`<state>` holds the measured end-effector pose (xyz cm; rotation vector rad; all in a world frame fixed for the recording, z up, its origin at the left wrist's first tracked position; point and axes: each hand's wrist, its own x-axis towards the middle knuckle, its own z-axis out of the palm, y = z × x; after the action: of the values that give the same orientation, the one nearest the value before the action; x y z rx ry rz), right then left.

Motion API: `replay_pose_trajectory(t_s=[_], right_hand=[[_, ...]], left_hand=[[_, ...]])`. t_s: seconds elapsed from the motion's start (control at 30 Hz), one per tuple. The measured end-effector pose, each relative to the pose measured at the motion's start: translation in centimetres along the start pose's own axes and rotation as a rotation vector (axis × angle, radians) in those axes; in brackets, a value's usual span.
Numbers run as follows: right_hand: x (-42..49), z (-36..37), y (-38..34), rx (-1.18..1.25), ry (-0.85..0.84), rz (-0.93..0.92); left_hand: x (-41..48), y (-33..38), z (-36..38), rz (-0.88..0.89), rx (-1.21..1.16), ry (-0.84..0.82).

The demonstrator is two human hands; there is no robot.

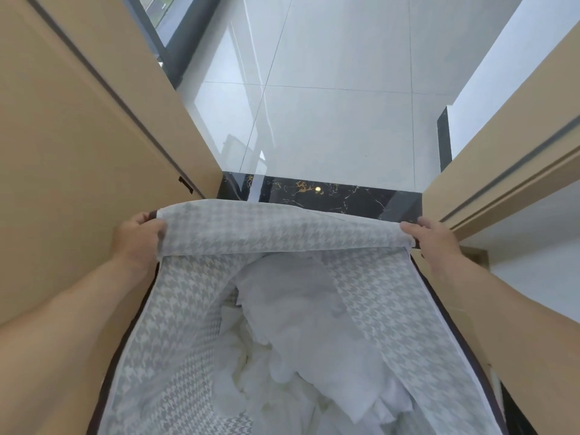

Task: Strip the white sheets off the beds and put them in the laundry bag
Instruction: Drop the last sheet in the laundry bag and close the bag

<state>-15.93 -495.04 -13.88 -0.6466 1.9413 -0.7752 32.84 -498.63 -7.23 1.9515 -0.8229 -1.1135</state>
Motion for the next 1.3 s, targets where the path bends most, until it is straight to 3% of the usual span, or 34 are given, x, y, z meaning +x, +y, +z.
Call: replay_pose_trajectory(t_s=[0.23, 0.43, 0.53, 0.83, 1.1, 1.3], right_hand=[[-3.5, -1.3, -5.1, 0.199, -0.227, 0.042], [-5.9, -2.5, -7.2, 0.186, -0.381, 0.145], [-8.1, -3.0, -8.7, 0.131, -0.390, 0.057], [-16.7, -4.0, -14.2, 0.419, -0.311, -0.288], [-28.0, -8.4, -16.7, 0.398, -0.189, -0.329], [-36.4, -10.7, -14.6, 0.208, -0.149, -0.251]], left_hand=[[-3.8, 5.0, -3.3, 0.085, -0.102, -0.106], [-7.0, 7.5, -7.7, 0.147, -0.101, -0.280], [-9.0, 8.3, -9.5, 0.171, -0.097, -0.328], [-11.7, 10.5, -14.8, 0.193, -0.217, -0.286], [-17.5, 13.9, -21.2, 0.181, -0.341, -0.281], [-24.9, 13.0, -23.5, 0.214, -0.189, -0.372]])
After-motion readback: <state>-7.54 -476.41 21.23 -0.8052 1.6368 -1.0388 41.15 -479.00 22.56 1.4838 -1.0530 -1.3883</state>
